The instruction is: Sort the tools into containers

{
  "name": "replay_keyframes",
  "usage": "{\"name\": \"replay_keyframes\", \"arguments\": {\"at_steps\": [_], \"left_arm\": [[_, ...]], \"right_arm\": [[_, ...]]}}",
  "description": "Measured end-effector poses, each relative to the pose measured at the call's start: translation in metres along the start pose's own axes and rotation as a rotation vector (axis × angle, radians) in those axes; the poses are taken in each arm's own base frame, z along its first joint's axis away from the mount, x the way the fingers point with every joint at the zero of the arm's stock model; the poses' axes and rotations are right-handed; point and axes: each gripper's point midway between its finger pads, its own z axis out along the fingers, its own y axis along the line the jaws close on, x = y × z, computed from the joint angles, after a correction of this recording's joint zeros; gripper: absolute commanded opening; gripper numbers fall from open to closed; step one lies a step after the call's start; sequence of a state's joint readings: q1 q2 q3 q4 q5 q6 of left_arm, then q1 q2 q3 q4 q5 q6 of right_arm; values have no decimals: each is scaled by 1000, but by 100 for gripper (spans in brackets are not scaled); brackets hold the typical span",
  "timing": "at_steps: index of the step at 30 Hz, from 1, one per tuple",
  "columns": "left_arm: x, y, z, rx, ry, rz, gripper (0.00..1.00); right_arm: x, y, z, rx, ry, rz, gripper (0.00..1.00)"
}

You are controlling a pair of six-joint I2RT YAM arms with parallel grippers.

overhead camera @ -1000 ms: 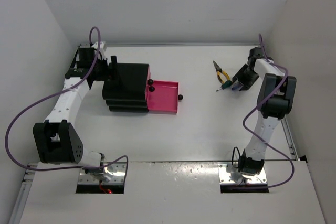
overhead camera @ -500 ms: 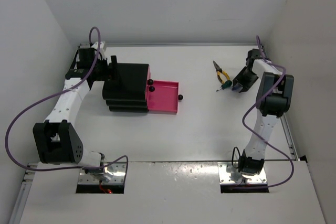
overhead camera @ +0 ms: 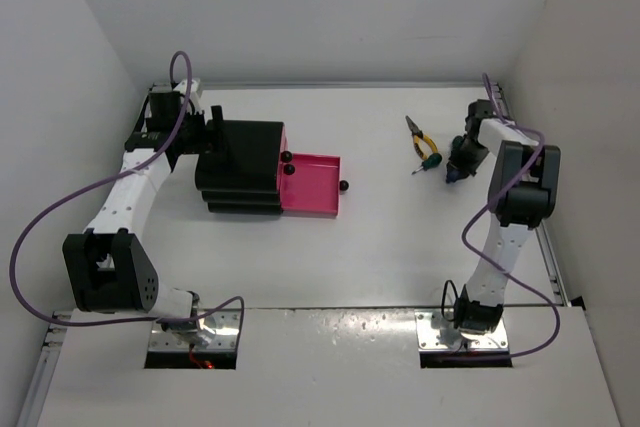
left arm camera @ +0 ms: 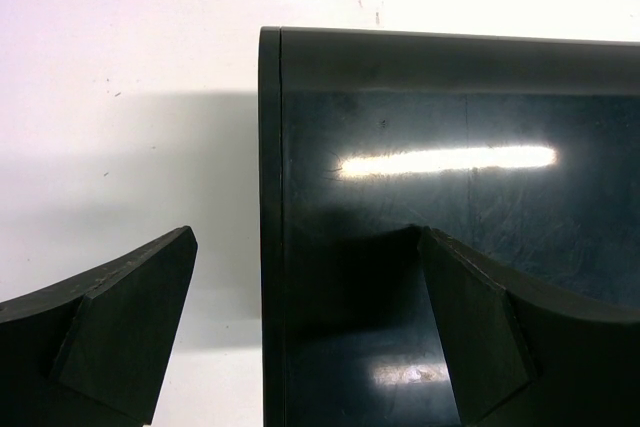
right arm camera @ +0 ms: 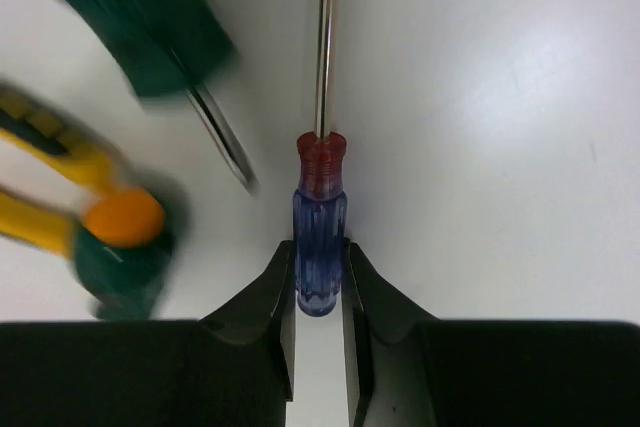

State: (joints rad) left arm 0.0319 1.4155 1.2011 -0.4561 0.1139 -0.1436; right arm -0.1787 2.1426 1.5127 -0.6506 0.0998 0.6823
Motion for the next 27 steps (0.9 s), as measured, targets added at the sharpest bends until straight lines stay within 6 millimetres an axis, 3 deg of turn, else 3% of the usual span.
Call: {"name": "replay_keyframes", "arguments": {"at_steps": [3, 7, 9, 12, 16, 20, 24, 27], "left_arm": [[0, 0, 0, 1, -1, -1, 100], [0, -1, 0, 2, 0, -9, 100], [0, -1, 0, 2, 0, -14, 100], [1, -1, 0, 2, -1, -18, 100], [4, -2, -4, 6, -6, -15, 100], [6, -3, -5, 14, -6, -7, 100], [5, -4, -5, 21, -6, 4, 100], [6, -4, -5, 22, -6, 5, 100]], "right_arm": [[30, -19, -14, 14, 44, -3, 0], [66, -49, -49, 5, 76, 3, 0], [68, -58, -76, -38, 31, -3, 0], [52, -58, -118, -144, -100, -58, 0], [34, -34, -172, -322, -258, -235, 0], [37, 9, -207, -533, -258, -513, 0], [57, 61, -226, -721, -168, -825, 0], [88, 99, -228, -802, -80, -1030, 0]]}}
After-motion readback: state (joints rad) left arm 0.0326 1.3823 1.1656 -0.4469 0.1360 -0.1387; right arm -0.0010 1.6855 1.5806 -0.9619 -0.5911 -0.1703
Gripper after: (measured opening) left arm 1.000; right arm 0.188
